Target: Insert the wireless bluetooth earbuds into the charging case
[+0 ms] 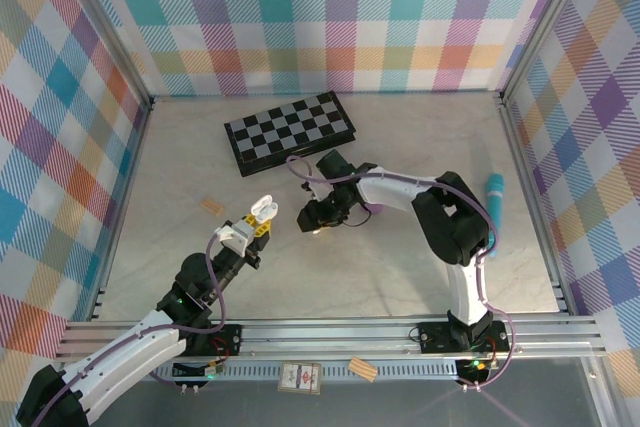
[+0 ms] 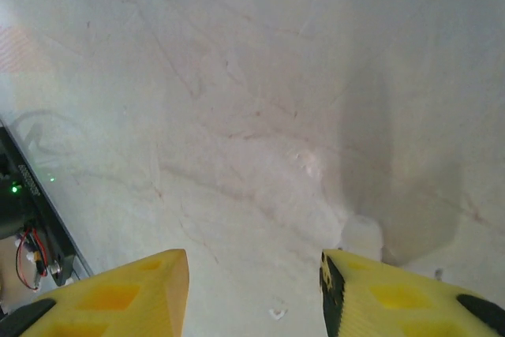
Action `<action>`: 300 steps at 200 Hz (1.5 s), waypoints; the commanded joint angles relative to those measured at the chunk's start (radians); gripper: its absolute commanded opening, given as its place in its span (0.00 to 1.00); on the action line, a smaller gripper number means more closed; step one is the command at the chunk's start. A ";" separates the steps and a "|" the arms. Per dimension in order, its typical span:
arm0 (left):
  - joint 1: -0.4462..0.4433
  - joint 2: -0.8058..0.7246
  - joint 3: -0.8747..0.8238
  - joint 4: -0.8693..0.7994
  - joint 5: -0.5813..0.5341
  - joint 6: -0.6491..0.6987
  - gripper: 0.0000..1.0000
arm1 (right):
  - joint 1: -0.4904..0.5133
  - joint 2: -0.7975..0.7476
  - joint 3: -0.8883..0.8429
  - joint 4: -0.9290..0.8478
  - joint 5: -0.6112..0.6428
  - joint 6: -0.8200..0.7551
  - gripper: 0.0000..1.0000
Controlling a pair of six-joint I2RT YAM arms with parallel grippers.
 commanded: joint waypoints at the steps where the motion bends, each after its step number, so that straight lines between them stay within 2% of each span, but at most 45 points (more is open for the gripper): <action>1: 0.008 -0.020 0.015 0.009 0.017 0.007 0.10 | 0.007 -0.070 -0.039 0.017 0.010 -0.017 0.49; 34: 0.008 -0.023 0.017 0.006 0.017 0.005 0.10 | 0.007 -0.111 -0.055 0.038 0.125 -0.040 0.52; 76: 0.008 -0.024 0.022 -0.002 0.011 0.004 0.10 | 0.005 -0.001 0.049 -0.012 0.185 -0.082 0.59; 129: 0.008 -0.036 0.028 -0.016 0.001 0.005 0.10 | 0.006 0.059 0.053 -0.003 0.151 -0.093 0.60; 224: 0.008 -0.031 0.023 -0.013 -0.026 0.018 0.10 | 0.033 -0.125 -0.177 0.056 0.017 -0.068 0.58; 245: 0.008 -0.031 0.025 -0.011 -0.027 0.021 0.10 | 0.032 -0.169 -0.203 0.086 0.050 -0.057 0.58; 259: 0.008 -0.030 0.026 -0.011 -0.027 0.022 0.10 | 0.026 -0.174 -0.202 0.101 0.087 -0.061 0.58; 300: 0.008 -0.030 0.035 -0.025 -0.028 0.023 0.10 | -0.021 -0.067 -0.081 0.079 0.066 -0.091 0.58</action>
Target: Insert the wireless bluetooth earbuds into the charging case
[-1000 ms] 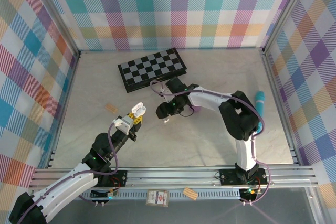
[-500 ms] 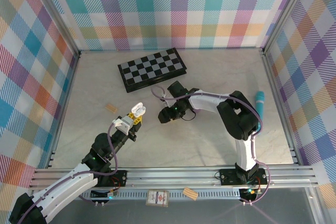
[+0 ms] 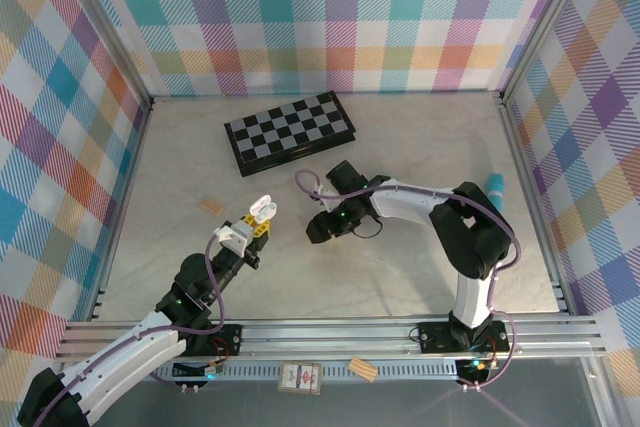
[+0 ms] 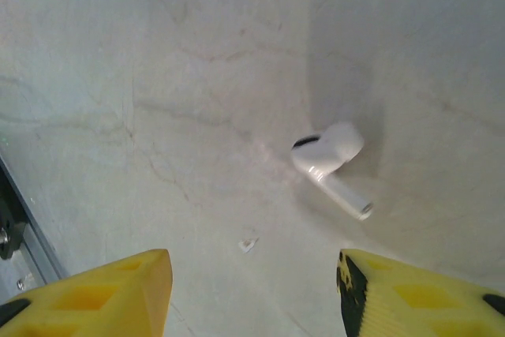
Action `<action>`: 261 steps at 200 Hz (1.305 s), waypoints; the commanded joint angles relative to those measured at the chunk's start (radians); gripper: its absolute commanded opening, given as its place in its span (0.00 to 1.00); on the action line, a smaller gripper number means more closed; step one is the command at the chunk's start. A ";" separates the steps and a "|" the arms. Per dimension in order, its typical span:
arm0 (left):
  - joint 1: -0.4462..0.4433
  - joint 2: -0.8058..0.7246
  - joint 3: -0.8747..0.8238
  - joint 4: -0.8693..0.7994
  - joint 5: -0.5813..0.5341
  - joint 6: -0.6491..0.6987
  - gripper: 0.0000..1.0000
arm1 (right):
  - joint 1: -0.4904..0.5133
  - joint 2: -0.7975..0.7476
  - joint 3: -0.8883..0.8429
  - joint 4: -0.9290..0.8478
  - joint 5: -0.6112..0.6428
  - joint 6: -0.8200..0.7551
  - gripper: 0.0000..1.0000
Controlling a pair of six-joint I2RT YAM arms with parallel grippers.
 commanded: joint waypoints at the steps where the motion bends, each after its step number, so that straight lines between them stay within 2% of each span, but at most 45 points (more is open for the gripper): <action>1: 0.008 -0.008 0.034 0.000 -0.016 0.014 0.10 | -0.022 0.068 0.094 -0.001 -0.011 -0.021 0.58; 26: 0.008 -0.009 0.039 -0.006 -0.018 0.010 0.10 | -0.022 0.154 0.175 -0.037 -0.034 -0.031 0.58; 53: 0.008 -0.010 0.042 -0.014 -0.017 0.008 0.10 | -0.008 0.162 0.152 -0.025 -0.053 -0.019 0.57; 118: 0.008 0.005 0.045 0.002 -0.036 0.019 0.10 | 0.092 0.048 -0.003 0.001 -0.042 0.055 0.56; 162: 0.008 0.005 0.048 -0.001 -0.039 0.019 0.10 | 0.088 -0.021 0.001 -0.042 0.075 0.037 0.56; 200: 0.009 -0.003 0.048 -0.004 -0.050 0.020 0.10 | 0.070 0.069 0.087 -0.038 0.050 -0.027 0.56; 261: 0.012 -0.029 0.037 -0.031 -0.120 -0.011 0.10 | 0.055 0.212 0.191 -0.026 -0.085 -0.078 0.53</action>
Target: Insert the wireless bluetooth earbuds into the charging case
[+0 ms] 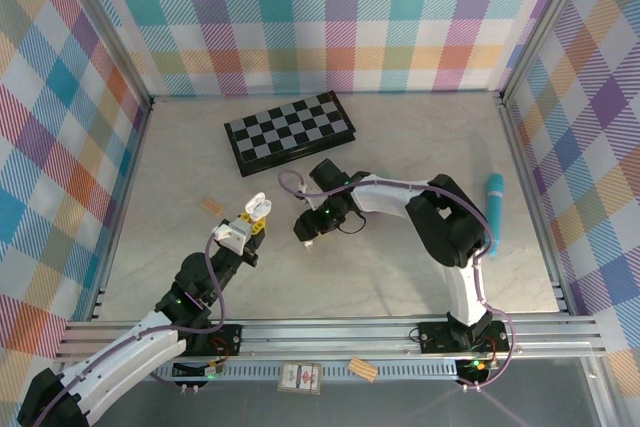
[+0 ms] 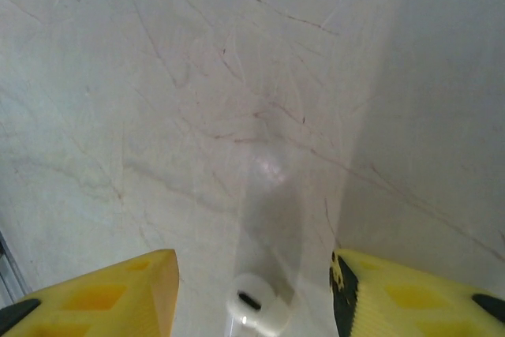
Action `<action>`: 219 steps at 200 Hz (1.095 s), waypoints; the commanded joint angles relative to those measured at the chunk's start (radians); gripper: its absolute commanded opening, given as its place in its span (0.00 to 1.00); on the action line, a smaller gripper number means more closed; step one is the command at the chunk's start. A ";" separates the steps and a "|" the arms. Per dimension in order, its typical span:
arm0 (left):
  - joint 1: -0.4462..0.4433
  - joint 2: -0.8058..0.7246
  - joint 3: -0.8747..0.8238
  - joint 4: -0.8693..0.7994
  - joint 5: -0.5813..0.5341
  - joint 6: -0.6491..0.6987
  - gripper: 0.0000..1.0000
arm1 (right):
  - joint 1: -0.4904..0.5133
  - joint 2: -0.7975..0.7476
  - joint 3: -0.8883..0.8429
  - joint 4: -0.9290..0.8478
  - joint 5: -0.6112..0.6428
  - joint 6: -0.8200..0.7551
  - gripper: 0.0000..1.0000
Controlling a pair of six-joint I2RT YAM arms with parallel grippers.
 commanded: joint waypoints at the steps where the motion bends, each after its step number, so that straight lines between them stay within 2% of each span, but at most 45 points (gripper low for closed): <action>1: 0.011 -0.025 0.030 -0.005 -0.038 -0.014 0.10 | 0.001 0.045 0.032 -0.008 -0.090 -0.041 0.53; 31: 0.012 -0.037 0.035 -0.030 -0.024 -0.012 0.10 | 0.001 0.033 -0.017 0.010 -0.136 -0.030 0.52; 91: 0.012 -0.031 0.034 -0.025 -0.010 -0.009 0.10 | 0.006 -0.026 -0.122 0.053 -0.142 0.009 0.47; 219: 0.012 -0.027 0.031 -0.019 -0.004 -0.012 0.10 | 0.027 -0.041 -0.119 0.014 -0.094 -0.004 0.41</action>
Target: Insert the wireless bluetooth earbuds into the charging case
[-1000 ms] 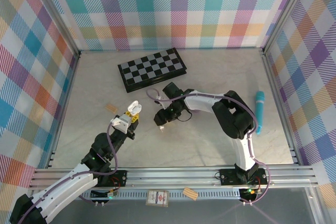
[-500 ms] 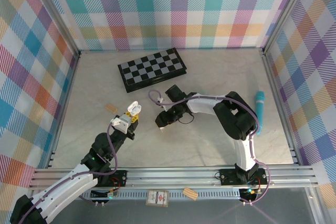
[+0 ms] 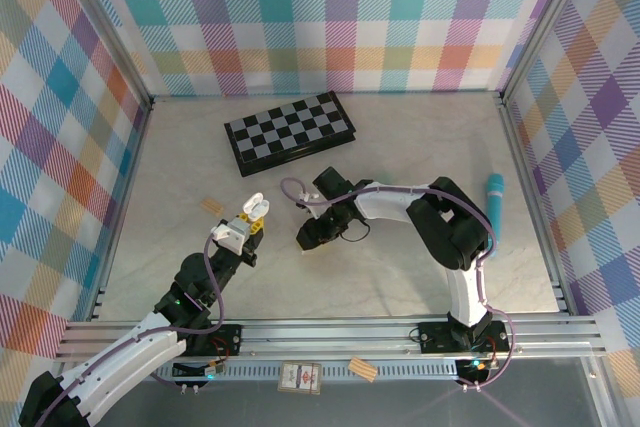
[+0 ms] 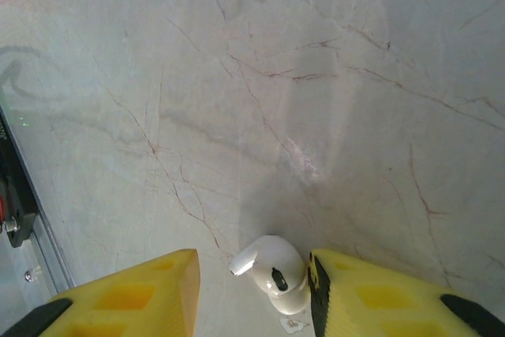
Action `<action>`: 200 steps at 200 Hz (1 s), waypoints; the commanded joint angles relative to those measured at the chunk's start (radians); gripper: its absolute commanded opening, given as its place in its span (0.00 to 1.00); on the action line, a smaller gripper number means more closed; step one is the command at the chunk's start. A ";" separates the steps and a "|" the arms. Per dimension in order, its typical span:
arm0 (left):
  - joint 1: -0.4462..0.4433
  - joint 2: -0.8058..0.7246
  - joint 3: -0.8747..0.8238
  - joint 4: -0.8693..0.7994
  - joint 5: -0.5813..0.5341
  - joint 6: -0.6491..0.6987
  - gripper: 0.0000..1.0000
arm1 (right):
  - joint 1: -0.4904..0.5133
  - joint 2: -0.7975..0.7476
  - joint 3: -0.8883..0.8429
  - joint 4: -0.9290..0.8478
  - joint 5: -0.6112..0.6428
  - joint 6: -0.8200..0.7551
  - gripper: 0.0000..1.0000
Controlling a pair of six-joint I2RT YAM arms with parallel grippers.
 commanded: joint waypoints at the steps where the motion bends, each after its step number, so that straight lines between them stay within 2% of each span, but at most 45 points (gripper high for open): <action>1: 0.008 -0.007 0.031 0.016 0.008 -0.005 0.10 | 0.014 0.002 -0.008 -0.057 0.005 -0.008 0.41; 84: 0.008 -0.007 0.030 0.016 0.006 0.000 0.10 | 0.022 0.028 0.005 -0.070 0.055 -0.008 0.32; 103: 0.008 -0.003 0.031 0.016 0.005 0.001 0.10 | 0.027 0.017 0.007 -0.081 0.068 -0.017 0.26; 129: 0.008 0.004 0.032 0.022 0.008 0.001 0.10 | 0.034 -0.009 0.011 -0.099 0.092 -0.023 0.25; 178: 0.008 0.031 0.046 0.028 0.037 0.002 0.10 | 0.036 -0.116 -0.012 -0.099 0.222 -0.026 0.24; 200: 0.008 0.068 0.070 0.008 0.071 0.018 0.11 | 0.036 -0.190 -0.039 -0.093 0.335 -0.035 0.24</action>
